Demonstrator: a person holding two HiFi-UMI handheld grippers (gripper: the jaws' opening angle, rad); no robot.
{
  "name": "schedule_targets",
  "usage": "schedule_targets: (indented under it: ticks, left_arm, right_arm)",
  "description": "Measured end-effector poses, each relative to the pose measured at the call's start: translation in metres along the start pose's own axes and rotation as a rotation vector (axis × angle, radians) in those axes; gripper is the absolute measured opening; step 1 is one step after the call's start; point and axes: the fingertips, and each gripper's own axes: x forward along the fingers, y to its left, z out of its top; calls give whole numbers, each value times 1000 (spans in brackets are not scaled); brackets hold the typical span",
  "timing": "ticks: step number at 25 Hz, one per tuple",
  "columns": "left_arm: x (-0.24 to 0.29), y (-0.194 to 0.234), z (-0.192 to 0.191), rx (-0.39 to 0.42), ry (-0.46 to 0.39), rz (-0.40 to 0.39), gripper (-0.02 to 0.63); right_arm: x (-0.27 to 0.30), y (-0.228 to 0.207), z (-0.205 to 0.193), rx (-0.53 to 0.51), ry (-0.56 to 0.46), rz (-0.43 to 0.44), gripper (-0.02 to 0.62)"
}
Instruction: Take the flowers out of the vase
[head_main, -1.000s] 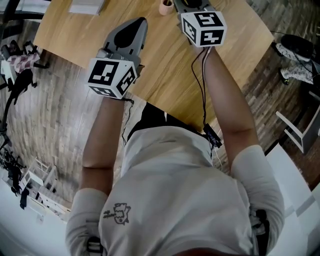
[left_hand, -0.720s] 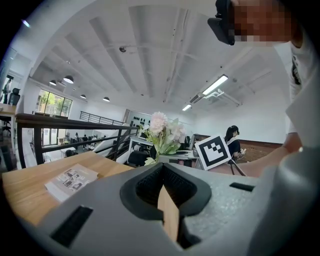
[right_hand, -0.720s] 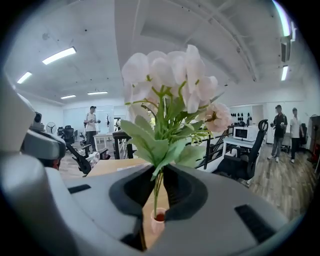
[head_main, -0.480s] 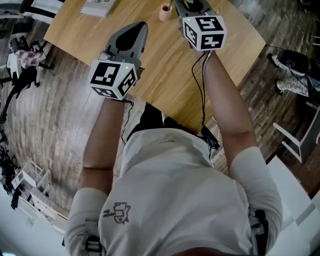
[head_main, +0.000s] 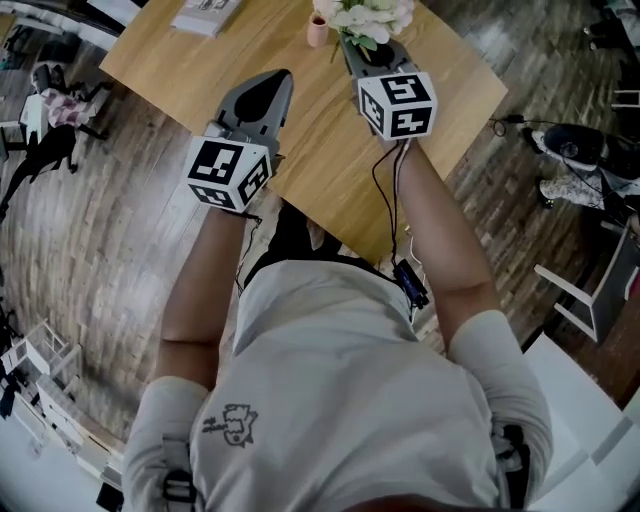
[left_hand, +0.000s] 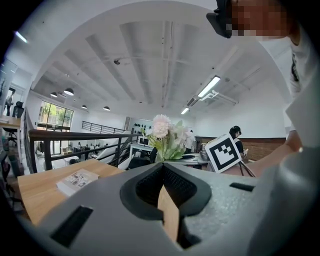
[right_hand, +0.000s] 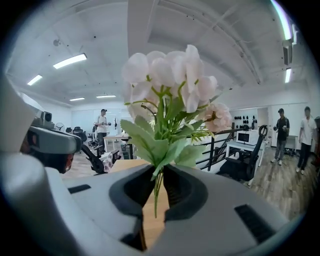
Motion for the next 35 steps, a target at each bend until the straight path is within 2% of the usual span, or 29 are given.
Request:
schedule_targets:
  ticks: [3, 7, 13, 17, 28, 35]
  left_arm:
    - [-18, -20, -1, -22, -23, 6, 5]
    - [-39, -51, -1, -13, -37, 15, 5]
    - [-72, -100, -8, 4, -57, 31, 5]
    - [-91, -122, -15, 10, -42, 40, 5]
    - [-132, -143, -13, 43, -20, 105, 5]
    - [-165, -142, -13, 77, -28, 121, 5]
  right_arm:
    - [-30, 16, -9, 4, 7, 36, 51]
    - [-73, 30, -14, 26, -3, 73, 51]
    - [-134, 53, -31, -14, -9, 134, 51]
    - [-167, 67, -33, -16, -18, 168, 51]
    - [-221, 99, -24, -88, -44, 248, 51]
    - [-243, 124, -28, -94, -49, 247, 52]
